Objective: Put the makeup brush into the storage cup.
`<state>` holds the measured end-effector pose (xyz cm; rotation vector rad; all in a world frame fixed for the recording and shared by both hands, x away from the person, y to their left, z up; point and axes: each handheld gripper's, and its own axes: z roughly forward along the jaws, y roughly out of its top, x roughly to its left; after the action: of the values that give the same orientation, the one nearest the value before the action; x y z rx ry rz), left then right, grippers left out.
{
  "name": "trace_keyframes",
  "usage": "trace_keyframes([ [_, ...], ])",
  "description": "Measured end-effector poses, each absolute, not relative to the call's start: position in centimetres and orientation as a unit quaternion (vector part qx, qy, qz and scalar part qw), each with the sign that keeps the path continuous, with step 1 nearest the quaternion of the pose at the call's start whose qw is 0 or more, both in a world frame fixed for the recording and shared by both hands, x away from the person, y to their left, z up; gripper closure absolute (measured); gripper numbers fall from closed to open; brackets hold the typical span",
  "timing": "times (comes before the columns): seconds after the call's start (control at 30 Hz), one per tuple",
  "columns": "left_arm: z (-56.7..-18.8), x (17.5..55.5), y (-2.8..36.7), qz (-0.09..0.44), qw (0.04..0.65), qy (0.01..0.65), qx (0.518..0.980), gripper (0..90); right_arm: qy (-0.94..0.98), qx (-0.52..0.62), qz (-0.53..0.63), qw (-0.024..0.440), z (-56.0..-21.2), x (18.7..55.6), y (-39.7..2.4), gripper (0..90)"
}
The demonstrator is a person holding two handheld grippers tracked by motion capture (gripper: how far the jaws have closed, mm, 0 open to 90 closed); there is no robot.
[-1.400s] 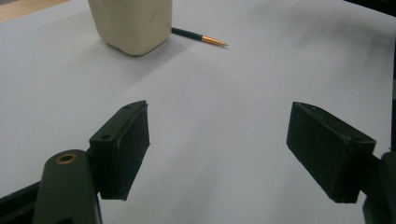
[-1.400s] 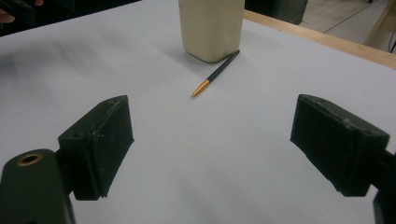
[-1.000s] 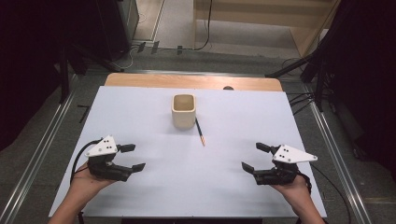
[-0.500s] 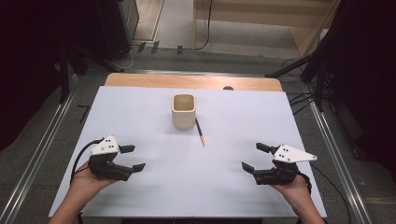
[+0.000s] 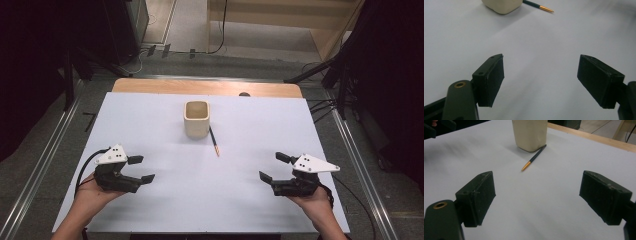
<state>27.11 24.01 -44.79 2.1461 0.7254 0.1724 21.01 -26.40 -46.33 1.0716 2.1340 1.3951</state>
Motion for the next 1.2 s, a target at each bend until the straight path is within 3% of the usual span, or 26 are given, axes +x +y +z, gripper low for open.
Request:
trace_keyframes([
  [1.2, -44.8, 27.3, 23.9, 0.057, 0.419, 0.306, 0.853, 22.7, 0.728, 0.426, 0.488, 0.225, -45.5, 22.9, -24.6, 14.2],
])
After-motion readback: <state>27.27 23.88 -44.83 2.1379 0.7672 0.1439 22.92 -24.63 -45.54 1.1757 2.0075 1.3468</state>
